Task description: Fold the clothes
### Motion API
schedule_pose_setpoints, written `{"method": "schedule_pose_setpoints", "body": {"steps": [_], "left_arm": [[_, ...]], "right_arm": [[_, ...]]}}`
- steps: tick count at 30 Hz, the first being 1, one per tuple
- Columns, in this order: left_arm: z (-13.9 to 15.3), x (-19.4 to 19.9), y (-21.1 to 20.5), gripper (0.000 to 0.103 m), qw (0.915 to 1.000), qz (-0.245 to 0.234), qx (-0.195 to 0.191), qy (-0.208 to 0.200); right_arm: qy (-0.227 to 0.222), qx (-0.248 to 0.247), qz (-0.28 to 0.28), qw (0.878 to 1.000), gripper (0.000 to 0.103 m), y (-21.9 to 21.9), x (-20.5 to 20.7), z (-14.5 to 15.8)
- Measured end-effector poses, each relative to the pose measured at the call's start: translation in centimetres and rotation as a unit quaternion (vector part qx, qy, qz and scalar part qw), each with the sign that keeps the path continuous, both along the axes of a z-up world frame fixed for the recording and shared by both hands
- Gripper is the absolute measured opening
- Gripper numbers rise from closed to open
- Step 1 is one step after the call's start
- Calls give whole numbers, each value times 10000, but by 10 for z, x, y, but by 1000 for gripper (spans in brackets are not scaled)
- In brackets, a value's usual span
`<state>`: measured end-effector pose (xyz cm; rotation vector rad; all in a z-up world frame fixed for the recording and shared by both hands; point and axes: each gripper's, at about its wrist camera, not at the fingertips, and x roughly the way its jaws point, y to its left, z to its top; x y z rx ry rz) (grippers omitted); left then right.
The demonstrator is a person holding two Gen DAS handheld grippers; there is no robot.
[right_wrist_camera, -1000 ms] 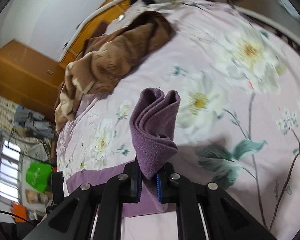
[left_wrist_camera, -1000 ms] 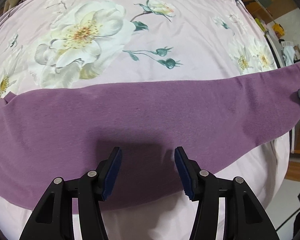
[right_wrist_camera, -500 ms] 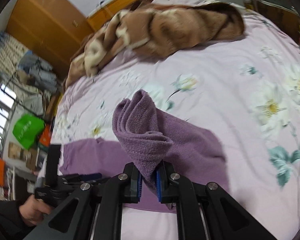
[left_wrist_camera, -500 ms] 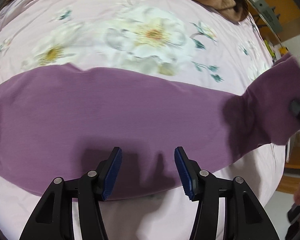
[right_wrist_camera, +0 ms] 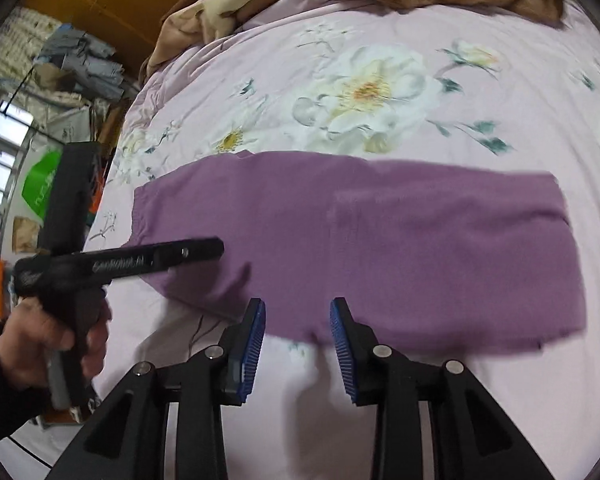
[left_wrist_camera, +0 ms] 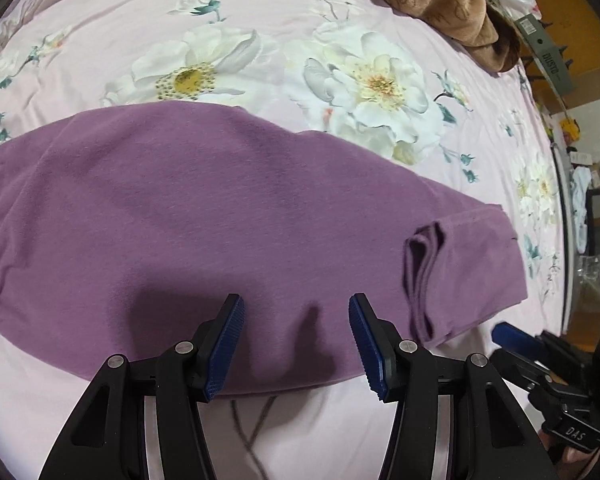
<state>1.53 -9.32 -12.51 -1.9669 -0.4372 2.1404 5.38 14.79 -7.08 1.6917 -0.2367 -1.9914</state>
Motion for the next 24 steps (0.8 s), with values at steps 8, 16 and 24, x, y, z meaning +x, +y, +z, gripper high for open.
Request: {"method": "schedule_pose_setpoints", "body": {"steps": [8,16,24], "left_arm": [[-12,-13,42,63,9951,-5,929,-346],[-43,-21,91,48,9904,-99,1195,-692],[6,-46,96,13,9893,-5,1449,-167]], "right_arm": [[-7,374,-1010,9942,35,82,-12,4],[-185,481,-1413,9886,35,134,-7,-14],[146,1423,-1205,9824,35,129,-1,-36]]}}
